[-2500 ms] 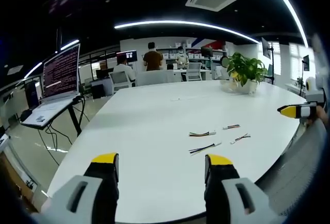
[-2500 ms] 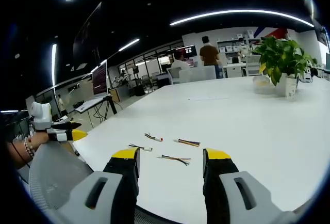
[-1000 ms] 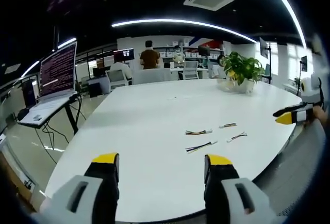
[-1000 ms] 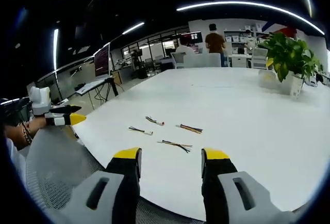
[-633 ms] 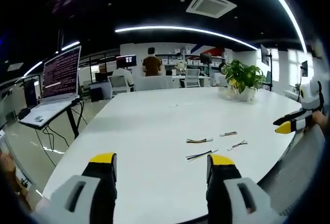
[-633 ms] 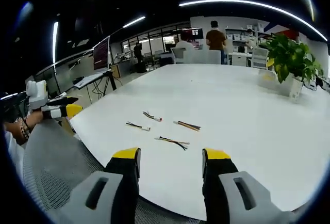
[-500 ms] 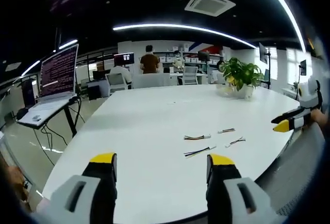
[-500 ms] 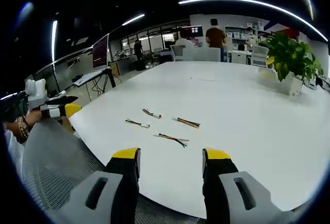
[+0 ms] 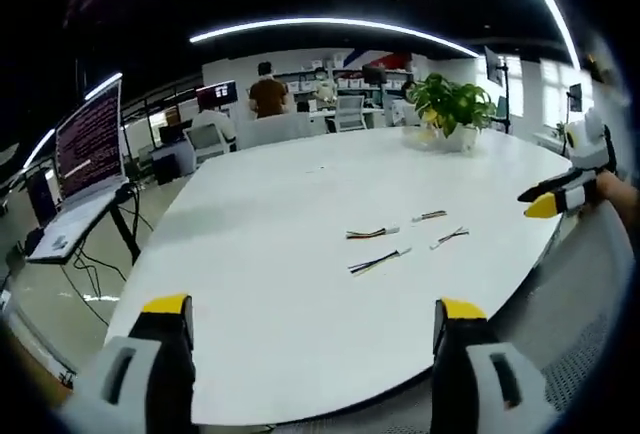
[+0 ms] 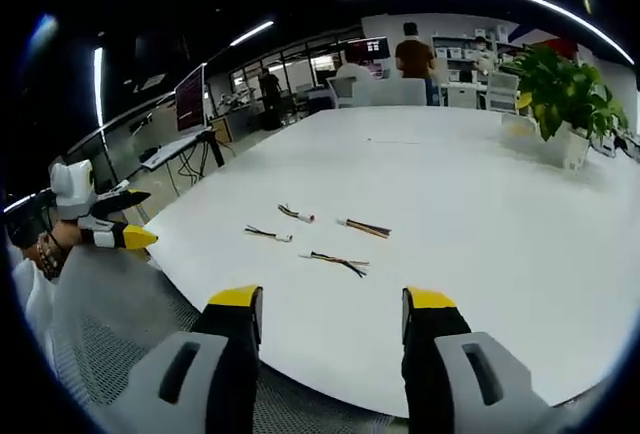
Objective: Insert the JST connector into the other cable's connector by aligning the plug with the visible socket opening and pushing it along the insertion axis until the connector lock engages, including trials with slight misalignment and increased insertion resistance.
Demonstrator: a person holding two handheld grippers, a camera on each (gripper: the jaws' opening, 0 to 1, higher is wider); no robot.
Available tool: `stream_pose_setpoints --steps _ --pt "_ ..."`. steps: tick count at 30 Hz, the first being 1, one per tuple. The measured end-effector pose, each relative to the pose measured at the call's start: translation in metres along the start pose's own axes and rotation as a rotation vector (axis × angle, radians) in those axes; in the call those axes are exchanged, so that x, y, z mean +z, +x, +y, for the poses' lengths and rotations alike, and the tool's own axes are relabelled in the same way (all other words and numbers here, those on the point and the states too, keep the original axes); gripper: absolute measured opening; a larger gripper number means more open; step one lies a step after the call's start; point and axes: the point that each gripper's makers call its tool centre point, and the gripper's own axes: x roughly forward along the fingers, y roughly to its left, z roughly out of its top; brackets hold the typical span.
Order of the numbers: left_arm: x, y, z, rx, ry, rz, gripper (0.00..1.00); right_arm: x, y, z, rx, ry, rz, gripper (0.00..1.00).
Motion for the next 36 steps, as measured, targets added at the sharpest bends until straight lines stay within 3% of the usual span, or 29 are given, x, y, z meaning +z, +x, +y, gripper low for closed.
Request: stream_pose_setpoints --steps 1,3,6,8,9,11,14,25,32,36 --pt "-0.004 0.000 -0.007 -0.050 -0.033 0.028 0.99 0.000 0.000 0.001 0.001 -0.006 -0.001 0.55" --pt "-0.013 -0.002 -0.008 -0.067 -0.113 0.095 0.98 0.002 -0.001 0.002 0.005 -0.012 -0.011 0.57" --pt "-0.015 -0.002 -0.003 -0.090 -0.157 0.117 0.99 0.004 -0.003 0.000 0.003 -0.005 -0.029 0.64" --pt "-0.007 -0.003 -0.006 -0.112 -0.152 0.103 0.95 0.015 -0.005 -0.002 -0.012 0.039 -0.095 0.68" --pt "-0.002 -0.004 -0.006 -0.108 -0.158 0.104 0.91 0.021 -0.006 -0.001 0.012 0.016 -0.132 0.72" --pt "0.006 -0.002 -0.008 -0.124 -0.157 0.088 0.91 0.024 -0.011 -0.002 -0.002 0.025 -0.138 0.72" --pt "0.023 -0.002 -0.008 -0.137 -0.162 0.043 0.94 0.029 -0.015 -0.002 0.001 0.013 -0.138 0.65" --pt "0.069 -0.005 -0.015 -0.236 -0.245 -0.021 0.96 0.070 -0.037 -0.013 -0.031 0.009 -0.206 0.69" --pt "0.099 -0.005 -0.009 -0.244 -0.207 -0.072 0.96 0.098 -0.046 -0.016 -0.040 -0.038 -0.240 0.67" --pt "0.122 -0.003 -0.001 -0.243 -0.205 -0.131 0.96 0.114 -0.050 -0.018 -0.050 -0.056 -0.263 0.65"
